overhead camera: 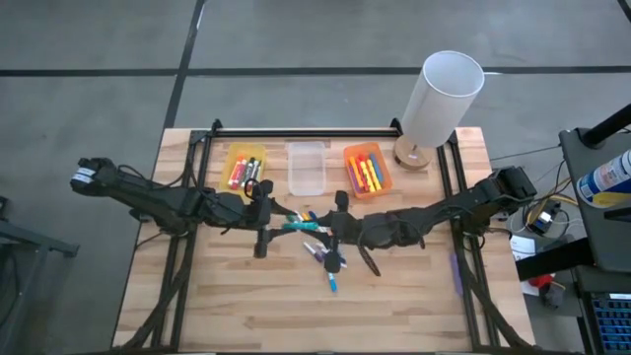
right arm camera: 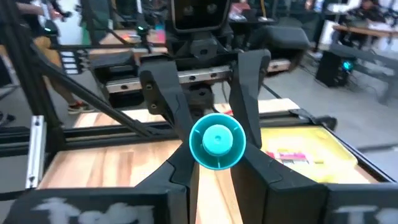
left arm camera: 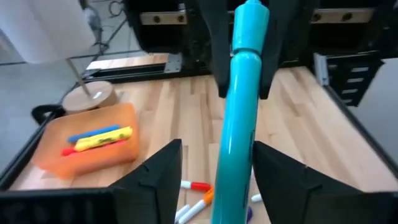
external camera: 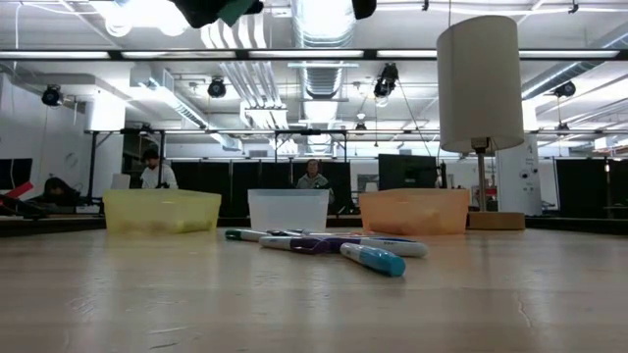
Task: Pick & Place Markers
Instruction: Put the large light blue highlighter pen into the orange bin
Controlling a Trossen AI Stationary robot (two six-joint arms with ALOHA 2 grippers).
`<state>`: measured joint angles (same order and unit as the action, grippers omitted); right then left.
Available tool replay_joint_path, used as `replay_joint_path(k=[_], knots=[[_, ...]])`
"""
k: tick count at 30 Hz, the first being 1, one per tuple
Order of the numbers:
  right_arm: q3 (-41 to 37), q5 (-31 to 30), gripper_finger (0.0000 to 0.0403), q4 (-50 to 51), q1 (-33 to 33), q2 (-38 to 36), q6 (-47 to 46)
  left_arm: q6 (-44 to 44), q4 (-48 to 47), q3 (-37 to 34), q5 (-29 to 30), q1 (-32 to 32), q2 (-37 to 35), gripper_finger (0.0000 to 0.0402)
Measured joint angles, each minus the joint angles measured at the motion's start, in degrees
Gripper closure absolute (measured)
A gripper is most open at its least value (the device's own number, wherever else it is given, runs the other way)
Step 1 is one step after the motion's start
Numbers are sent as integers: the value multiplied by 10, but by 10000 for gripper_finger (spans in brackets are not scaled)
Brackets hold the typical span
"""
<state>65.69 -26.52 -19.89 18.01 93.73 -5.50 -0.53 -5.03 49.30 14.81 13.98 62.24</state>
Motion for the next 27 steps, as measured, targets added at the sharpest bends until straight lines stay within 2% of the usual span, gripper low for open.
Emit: replay_joint_path(k=[9, 15, 18, 22, 27], knots=[[53, -66, 336, 179, -4, -28, -53, -33, -42, 0, 4, 0, 0, 209], [130, -116, 335, 390, -27, -35, -116, -81, -35, -34, 1, 6, 0, 209], [168, -123, 335, 504, -52, -36, -169, -87, 41, -81, 1, 27, 0, 209], [191, -121, 334, 606, -85, -36, -213, -80, 199, -151, -3, 60, -2, 209], [198, -54, 333, 672, -146, -36, -266, -65, 350, -207, -2, 72, -2, 209]])
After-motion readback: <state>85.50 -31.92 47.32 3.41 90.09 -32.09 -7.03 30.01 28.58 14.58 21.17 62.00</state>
